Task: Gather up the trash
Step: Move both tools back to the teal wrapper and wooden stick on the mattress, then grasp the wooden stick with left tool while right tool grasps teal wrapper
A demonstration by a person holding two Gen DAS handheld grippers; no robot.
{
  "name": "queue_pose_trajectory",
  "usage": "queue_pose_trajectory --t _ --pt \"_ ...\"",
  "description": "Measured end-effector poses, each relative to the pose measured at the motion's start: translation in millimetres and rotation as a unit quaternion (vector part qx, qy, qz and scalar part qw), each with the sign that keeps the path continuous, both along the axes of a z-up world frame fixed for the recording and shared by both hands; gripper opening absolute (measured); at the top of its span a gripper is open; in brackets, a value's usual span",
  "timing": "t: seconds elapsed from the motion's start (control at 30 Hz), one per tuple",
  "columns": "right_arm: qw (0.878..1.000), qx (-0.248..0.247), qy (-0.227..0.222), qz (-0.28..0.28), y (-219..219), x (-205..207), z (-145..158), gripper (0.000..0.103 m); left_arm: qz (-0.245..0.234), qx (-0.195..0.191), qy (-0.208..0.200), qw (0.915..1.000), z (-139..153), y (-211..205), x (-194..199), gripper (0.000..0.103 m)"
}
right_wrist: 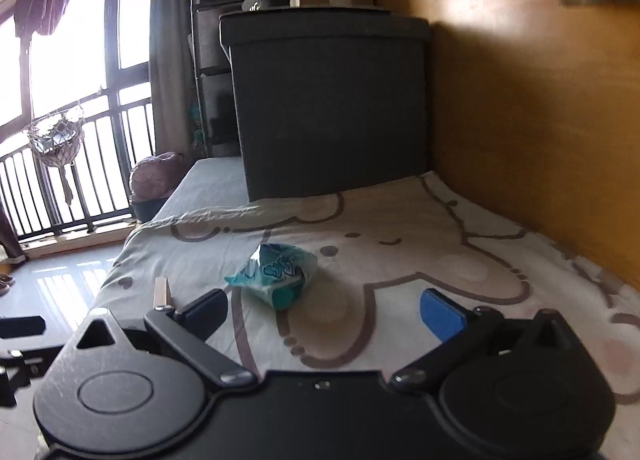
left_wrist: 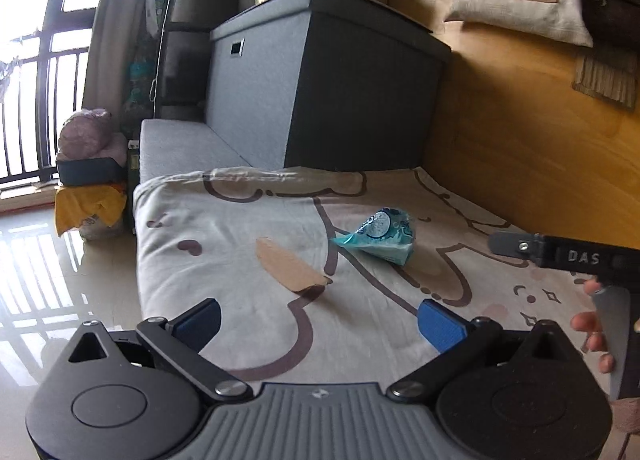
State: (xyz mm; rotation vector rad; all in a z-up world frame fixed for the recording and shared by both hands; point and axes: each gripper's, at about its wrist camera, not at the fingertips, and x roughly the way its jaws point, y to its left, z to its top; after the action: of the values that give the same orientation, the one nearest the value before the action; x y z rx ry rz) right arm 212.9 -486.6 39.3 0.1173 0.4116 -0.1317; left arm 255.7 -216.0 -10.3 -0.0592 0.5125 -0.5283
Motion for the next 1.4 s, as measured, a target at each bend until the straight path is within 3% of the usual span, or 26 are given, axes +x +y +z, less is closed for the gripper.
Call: queue_pose_trajectory --t 0.17,0.3,0.5,0.7,0.9,1.13,1.33,1.4 --pt "1.000 0.010 -0.002 0.021 4 35 -15 0.103 0.001 -0.036 0.020 0.9992 -8 -5 24 0.103" --pt "0.998 0.029 -0.026 0.054 7 58 -25 0.090 -0.005 -0.062 0.037 0.9974 -13 -6 39 0.103" --pt "0.994 0.006 -0.048 0.093 -3 81 -34 0.084 -0.017 -0.077 0.064 0.9949 -16 -10 60 0.102" --pt "0.988 0.024 -0.045 0.146 -17 93 -42 0.070 -0.013 -0.055 0.084 0.9949 -16 -28 84 0.095" --pt "0.981 0.022 -0.027 0.192 -9 105 -45 0.069 0.015 -0.022 0.104 0.9943 -22 -47 99 0.095" --pt "0.984 0.009 0.010 0.177 -3 119 -50 0.067 0.068 0.021 0.110 0.9914 -25 -54 112 0.084" --pt "0.988 0.006 0.022 0.154 -6 124 -53 0.058 0.095 0.038 0.114 0.9881 -27 -63 119 0.076" --pt "0.988 0.003 0.023 0.152 -6 125 -54 0.051 0.102 0.047 0.113 0.9872 -27 -66 122 0.065"
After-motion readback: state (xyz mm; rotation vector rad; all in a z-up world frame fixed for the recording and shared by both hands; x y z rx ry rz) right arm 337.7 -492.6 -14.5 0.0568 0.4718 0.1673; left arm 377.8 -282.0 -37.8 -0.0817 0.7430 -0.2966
